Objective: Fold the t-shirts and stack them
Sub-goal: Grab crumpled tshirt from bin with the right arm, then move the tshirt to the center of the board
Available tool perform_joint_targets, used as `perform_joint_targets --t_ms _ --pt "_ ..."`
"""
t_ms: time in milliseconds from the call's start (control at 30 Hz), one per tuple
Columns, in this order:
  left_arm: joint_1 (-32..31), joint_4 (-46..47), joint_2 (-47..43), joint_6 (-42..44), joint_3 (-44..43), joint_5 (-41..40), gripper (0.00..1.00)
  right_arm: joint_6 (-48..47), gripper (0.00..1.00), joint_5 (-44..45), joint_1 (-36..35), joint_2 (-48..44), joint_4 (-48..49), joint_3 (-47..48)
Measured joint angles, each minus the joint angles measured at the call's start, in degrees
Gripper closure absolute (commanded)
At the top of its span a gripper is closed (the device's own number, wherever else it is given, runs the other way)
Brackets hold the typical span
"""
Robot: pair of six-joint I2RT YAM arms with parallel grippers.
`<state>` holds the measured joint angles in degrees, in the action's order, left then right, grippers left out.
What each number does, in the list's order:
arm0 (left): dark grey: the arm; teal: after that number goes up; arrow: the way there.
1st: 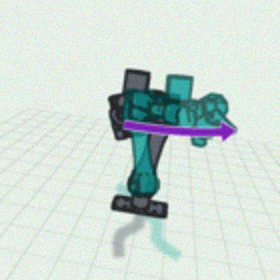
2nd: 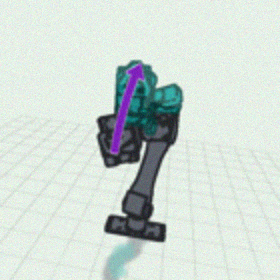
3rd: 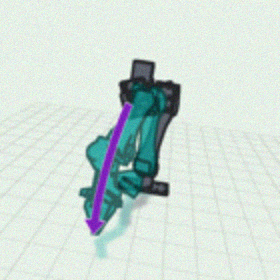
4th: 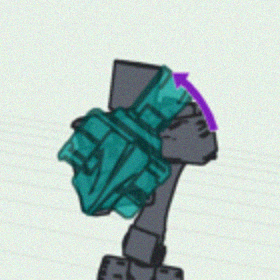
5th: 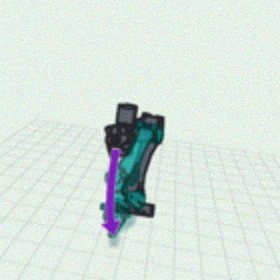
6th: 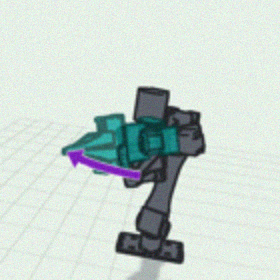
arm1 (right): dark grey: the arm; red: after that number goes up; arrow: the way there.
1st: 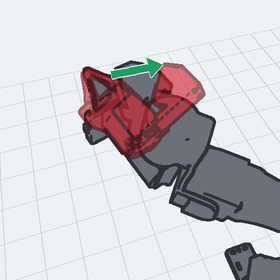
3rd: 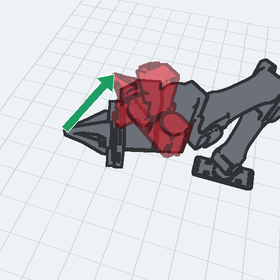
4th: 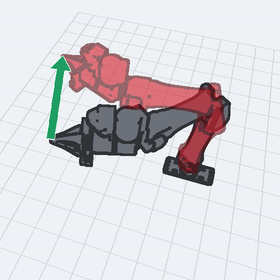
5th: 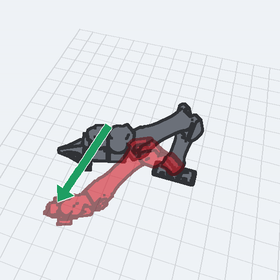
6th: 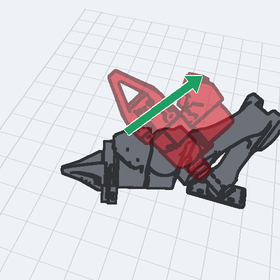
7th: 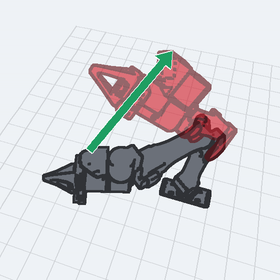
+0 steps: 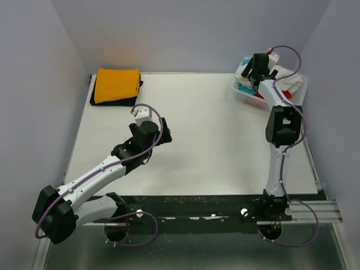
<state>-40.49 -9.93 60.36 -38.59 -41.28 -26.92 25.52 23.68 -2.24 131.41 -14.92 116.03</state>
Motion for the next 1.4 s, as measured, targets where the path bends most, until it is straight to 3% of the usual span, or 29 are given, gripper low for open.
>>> perform_joint_targets --t_ms 33,100,167,267,467,667,833,1000,1100,1233,1333,1400 --pt "0.33 0.02 0.31 -0.02 0.04 0.31 0.01 0.26 0.17 -0.04 0.11 0.70 -0.15 0.00" --pt "0.70 0.02 0.79 -0.07 0.17 0.72 0.01 1.03 0.53 -0.66 0.37 1.84 0.44 -0.28" --pt "0.79 0.00 1.01 -0.22 0.24 0.98 0.02 1.05 0.78 -1.60 0.50 2.10 1.70 -0.55" --pt "0.79 -0.02 1.01 -0.39 0.24 1.07 0.02 1.25 0.99 -2.80 0.48 2.10 3.48 -0.55" --pt "0.79 -0.59 -1.07 -0.87 1.25 1.20 0.01 -0.87 0.99 -3.89 0.68 -0.33 3.98 -1.09" --pt "0.79 -0.90 -7.08 -1.57 4.42 2.84 0.01 -2.71 0.99 -8.11 0.76 -14.10 2.40 -3.17" --pt "0.79 -1.53 -11.19 -2.21 6.75 4.66 0.01 -1.95 0.99 -21.22 0.85 -28.00 2.27 -0.15" --pt "0.79 -2.86 -15.80 -2.82 8.39 5.99 0.02 2.19 0.99 -40.81 0.24 -35.21 4.55 1.55" --pt "0.79 -3.45 -18.78 -2.99 9.29 6.36 0.02 2.99 0.99 -48.50 -3.34 -36.06 3.98 1.66" --pt "0.79 -5.57 -21.99 -3.34 9.73 6.47 0.02 1.01 0.97 -51.67 -12.46 -36.50 -0.70 -1.14" --pt "0.79 -7.08 -23.67 -3.72 10.10 6.51 0.01 0.39 0.97 -51.71 -17.86 -38.73 -2.16 -9.66" --pt "0.79 -7.82 -24.63 -4.15 10.58 6.58 0.01 0.61 0.91 -48.94 -20.06 -40.76 -2.93 -17.25"
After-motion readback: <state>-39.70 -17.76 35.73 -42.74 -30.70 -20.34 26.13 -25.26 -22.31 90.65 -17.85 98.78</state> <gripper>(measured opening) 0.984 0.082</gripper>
